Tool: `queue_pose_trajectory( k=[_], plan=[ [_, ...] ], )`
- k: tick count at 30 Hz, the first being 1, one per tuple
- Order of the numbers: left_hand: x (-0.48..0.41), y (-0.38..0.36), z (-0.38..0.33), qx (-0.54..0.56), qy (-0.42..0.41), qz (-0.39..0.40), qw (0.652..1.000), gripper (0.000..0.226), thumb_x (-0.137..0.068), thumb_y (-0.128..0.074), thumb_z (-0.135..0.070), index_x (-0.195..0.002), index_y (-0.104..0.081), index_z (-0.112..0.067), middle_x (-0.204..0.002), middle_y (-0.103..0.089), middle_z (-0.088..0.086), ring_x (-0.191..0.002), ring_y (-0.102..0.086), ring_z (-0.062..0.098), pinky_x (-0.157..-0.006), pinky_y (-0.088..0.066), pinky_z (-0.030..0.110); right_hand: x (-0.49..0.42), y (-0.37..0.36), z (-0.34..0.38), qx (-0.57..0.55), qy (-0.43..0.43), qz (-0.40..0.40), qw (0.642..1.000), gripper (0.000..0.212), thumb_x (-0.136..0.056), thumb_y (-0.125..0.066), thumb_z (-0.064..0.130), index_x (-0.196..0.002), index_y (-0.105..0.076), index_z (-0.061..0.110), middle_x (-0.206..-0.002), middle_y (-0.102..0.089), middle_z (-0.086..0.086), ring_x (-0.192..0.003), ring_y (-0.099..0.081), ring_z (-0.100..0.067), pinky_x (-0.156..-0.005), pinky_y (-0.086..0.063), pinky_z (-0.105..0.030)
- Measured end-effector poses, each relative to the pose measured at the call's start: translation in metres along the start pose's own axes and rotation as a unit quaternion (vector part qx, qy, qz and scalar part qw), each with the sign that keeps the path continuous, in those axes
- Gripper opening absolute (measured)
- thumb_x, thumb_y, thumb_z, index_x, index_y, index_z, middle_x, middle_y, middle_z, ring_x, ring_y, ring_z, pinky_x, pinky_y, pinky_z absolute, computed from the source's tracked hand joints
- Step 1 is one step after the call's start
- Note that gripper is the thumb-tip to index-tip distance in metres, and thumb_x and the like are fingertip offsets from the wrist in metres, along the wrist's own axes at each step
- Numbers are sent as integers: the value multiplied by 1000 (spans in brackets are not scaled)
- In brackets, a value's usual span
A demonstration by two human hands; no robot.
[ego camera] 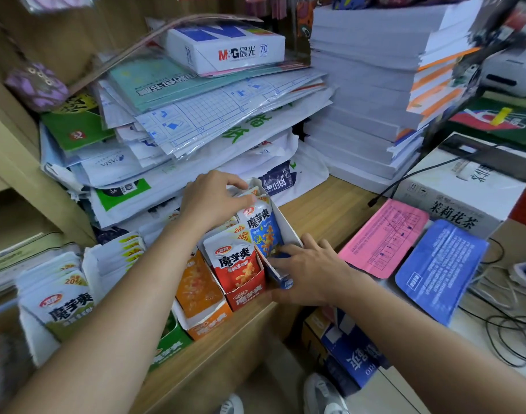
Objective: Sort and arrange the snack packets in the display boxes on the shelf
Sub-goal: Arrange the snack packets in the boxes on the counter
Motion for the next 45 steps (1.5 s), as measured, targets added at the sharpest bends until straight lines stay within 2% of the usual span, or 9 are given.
queue_pose_trajectory(
  k=[7,12,16,19,22,27,31,36,45],
  plan=[
    [28,23,4,103,-66,-73,990,16,-88,-75,-32,-103,-77,-32,-105,-73,-8,-103,-63,17,-95,-50,42,4,1,-4,-26,1,2,1000,78,-82,-41,83,-149,-32,44,-149,-39,8,-128,-30,-26,-105,-30,-48],
    [95,22,7,8,-162,-121,979,25,-89,-66,-34,-110,-77,-25,-118,-70,-7,-114,-58,18,-99,-44,46,8,6,-1,-56,7,-21,998,85,-84,-52,75,-155,-20,40,-158,-26,8,-136,-27,-27,-110,-30,-50],
    [142,23,-5,-76,-254,-222,938,24,-94,-68,-20,-117,-75,-17,-127,-67,1,-115,-58,26,-92,-43,42,10,6,4,-89,9,-17,996,87,-90,-57,62,-158,-10,36,-165,-14,7,-144,-22,-31,-114,-28,-53],
    [153,11,-3,-96,-296,-199,929,18,-95,-69,-26,-109,-78,-20,-124,-69,0,-111,-60,28,-87,-43,40,11,2,4,-103,5,-21,994,86,-92,-57,57,-159,-7,35,-167,-10,7,-145,-23,-34,-115,-29,-52],
    [146,-3,12,-106,-265,-169,943,19,-93,-69,-27,-109,-78,-22,-128,-67,-1,-110,-59,28,-85,-44,42,10,1,1,-106,-1,-20,994,85,-94,-57,55,-159,-7,36,-167,-7,10,-145,-24,-33,-115,-29,-51],
    [125,-14,29,-157,-185,-142,960,38,-93,-63,-30,-130,-67,-20,-133,-64,-4,-120,-51,27,-93,-44,47,10,0,1,-115,-4,-12,993,82,-95,-56,53,-159,-7,37,-167,-5,13,-146,-20,-32,-115,-27,-51],
    [132,-15,25,-165,-178,-119,963,47,-93,-54,-41,-134,-63,-19,-141,-58,-3,-126,-48,29,-97,-43,49,10,0,2,-86,-6,-33,996,81,-92,-56,55,-158,-10,39,-166,-6,12,-144,-19,-32,-113,-25,-52],
    [159,-17,18,-145,-200,-117,962,47,-91,-63,-40,-135,-63,-23,-152,-47,0,-137,-41,29,-110,-36,47,9,8,4,-79,1,-81,994,91,-83,-60,58,-157,-10,40,-166,-7,11,-145,-13,-30,-111,-24,-53],
    [172,-34,29,-148,-160,-63,974,55,-84,-72,-42,-135,-62,-24,-162,-31,2,-147,-29,29,-116,-33,53,-12,7,-5,-123,8,-14,992,97,-85,-64,45,-160,-3,35,-168,1,14,-150,-14,-31,-117,-23,-49]
  ],
)
Point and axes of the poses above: each hand's wrist, its own x-axis away from the middle knuckle, its own y-axis out of the back of the hand, z = x × y, the point moved 4 cm from there along -x, towards the middle knuckle
